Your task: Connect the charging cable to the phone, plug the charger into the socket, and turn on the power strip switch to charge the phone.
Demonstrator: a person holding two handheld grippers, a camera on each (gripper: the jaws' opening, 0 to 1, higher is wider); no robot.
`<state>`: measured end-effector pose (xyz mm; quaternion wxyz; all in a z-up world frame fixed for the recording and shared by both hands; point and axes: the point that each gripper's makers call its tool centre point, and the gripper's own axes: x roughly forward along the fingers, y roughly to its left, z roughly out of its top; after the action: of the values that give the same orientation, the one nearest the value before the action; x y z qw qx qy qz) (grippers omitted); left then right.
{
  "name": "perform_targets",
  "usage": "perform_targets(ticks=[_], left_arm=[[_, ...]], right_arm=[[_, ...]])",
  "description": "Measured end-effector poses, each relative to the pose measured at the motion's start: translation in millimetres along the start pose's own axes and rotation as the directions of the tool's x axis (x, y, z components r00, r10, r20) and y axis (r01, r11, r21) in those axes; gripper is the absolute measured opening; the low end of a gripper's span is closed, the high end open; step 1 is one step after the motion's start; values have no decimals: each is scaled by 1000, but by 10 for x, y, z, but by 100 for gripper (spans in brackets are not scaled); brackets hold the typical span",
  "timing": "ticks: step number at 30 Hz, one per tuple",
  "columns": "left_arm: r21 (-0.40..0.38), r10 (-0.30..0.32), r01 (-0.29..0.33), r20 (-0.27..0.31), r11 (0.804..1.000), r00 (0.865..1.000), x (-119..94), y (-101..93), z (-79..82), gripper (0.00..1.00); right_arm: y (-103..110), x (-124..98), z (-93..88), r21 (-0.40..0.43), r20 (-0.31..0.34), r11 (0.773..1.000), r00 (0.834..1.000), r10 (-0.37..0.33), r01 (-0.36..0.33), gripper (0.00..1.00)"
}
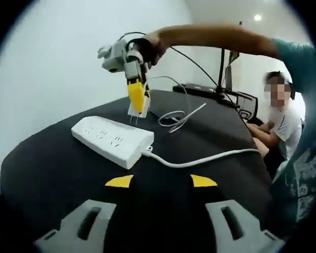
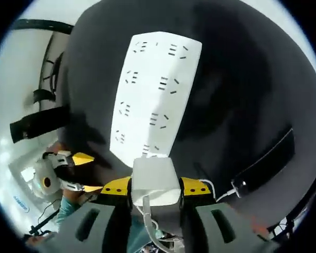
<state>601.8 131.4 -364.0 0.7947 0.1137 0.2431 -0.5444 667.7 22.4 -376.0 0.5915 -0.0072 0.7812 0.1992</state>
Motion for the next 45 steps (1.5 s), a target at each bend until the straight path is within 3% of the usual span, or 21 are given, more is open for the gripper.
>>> perform_targets(ticks=[3,4,7,10,15,27,35,43,45], left_arm=[[57,-23,30,-129,998,991,52,44,-3,37],[89,10,3,-148,996,989,81,139,41,37],[94,2,14,-160,995,987,116,137,102,33],[18,-81,84,-129,996,988,110,38,197,33],[76,-72,88,-189,993,979,112,64,181,32],[90,-79,98,-194,991,978,126,141,166,32],[111,-70,92,-191,990,979,145,191,203,32],[121,-67,93,-199,988,978,158,200,181,32],[122,-66,91,-196,988,978,156,212,190,32]], right_arm=[[-15,3,26,11,-14,1000,1000,-10,10,32],[-8,-13,44,16,-23,1000,1000,-9,10,32],[51,-17,47,20,-43,1000,999,-17,18,32],[5,-25,56,26,-78,997,995,-67,69,32],[13,-4,122,40,-94,997,994,-59,63,32],[-93,-50,210,74,-106,996,993,-47,55,32],[-7,36,68,85,-114,995,993,-37,47,32],[-1,72,46,129,-116,990,993,-37,52,32],[36,147,-48,131,-143,989,989,-46,65,32]])
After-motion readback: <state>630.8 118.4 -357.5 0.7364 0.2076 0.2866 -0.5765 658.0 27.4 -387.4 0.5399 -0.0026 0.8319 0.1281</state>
